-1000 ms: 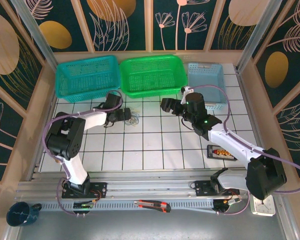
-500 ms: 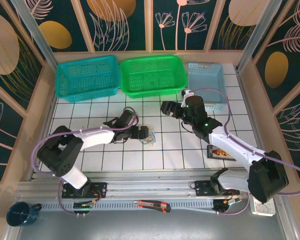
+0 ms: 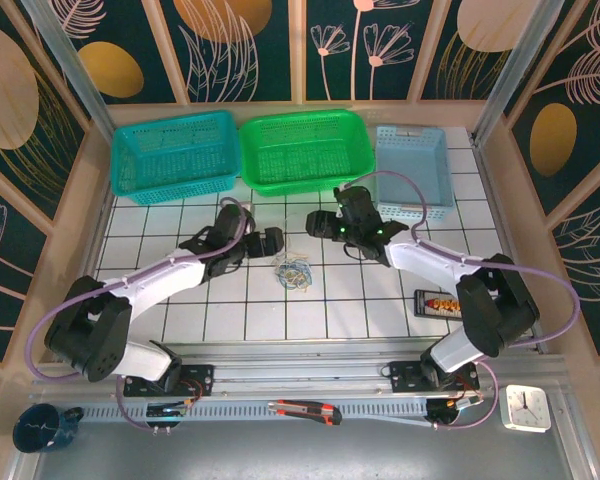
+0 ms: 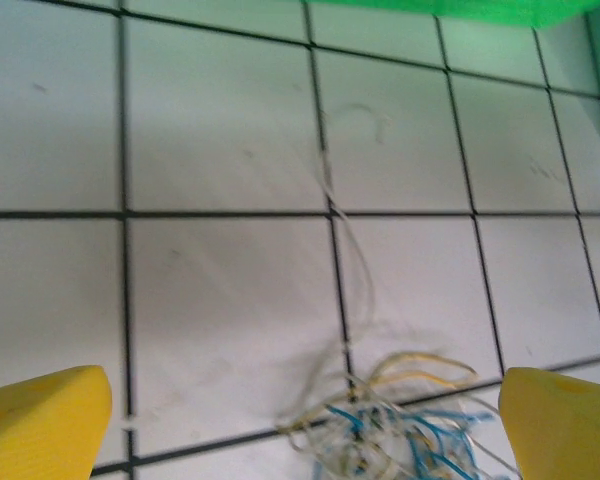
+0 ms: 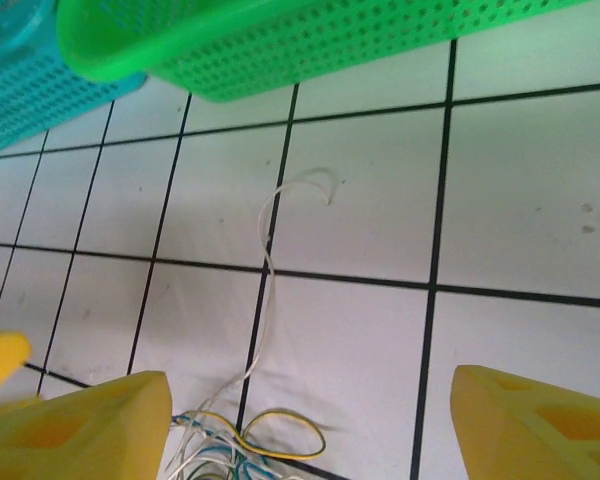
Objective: Untangle the cables
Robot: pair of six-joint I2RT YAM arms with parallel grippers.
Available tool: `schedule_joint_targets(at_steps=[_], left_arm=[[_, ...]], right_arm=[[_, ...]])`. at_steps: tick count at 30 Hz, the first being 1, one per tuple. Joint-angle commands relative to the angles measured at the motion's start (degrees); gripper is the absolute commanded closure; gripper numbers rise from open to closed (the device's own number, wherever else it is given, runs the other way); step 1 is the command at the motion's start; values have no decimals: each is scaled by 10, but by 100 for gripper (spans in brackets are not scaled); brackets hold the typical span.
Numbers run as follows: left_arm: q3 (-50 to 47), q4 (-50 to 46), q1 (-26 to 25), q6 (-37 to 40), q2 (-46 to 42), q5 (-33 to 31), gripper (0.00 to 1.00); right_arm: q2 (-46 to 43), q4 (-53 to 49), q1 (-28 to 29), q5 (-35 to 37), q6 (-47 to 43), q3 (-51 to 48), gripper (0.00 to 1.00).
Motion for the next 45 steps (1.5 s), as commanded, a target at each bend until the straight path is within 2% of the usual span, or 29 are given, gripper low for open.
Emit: schedule_joint_targets(at_steps=[1, 7, 13, 20, 28, 36, 38, 41, 42, 45], left_arm=[[22, 14, 29, 20, 2, 9, 1], [32, 42, 66, 22, 15, 26, 1], [24, 73, 82, 11, 29, 51, 1], [0, 100, 89, 0, 24, 61, 1], [-12, 103, 90, 3, 13, 67, 1], [-14, 101, 90, 5, 7, 67, 1], [-14, 103, 91, 4, 7, 67, 1], [-16, 105, 90, 3, 8, 68, 1], [-16, 106, 90, 3, 8, 69, 1], [-20, 108, 90, 2, 8, 70, 1]], right_arm=[[1, -27, 24, 21, 0, -1, 31], [-13, -22, 64, 29, 28, -49, 44], [-25, -31, 119, 46, 55, -66, 53], [-25, -34, 169, 67, 106, -76, 54], [-2, -19, 178, 78, 141, -90, 57], [23, 8, 175, 69, 146, -92, 69], [24, 16, 172, 61, 144, -93, 77], [20, 20, 161, 54, 135, -88, 97], [16, 18, 156, 53, 130, -85, 100], [2, 9, 138, 54, 110, -72, 100]])
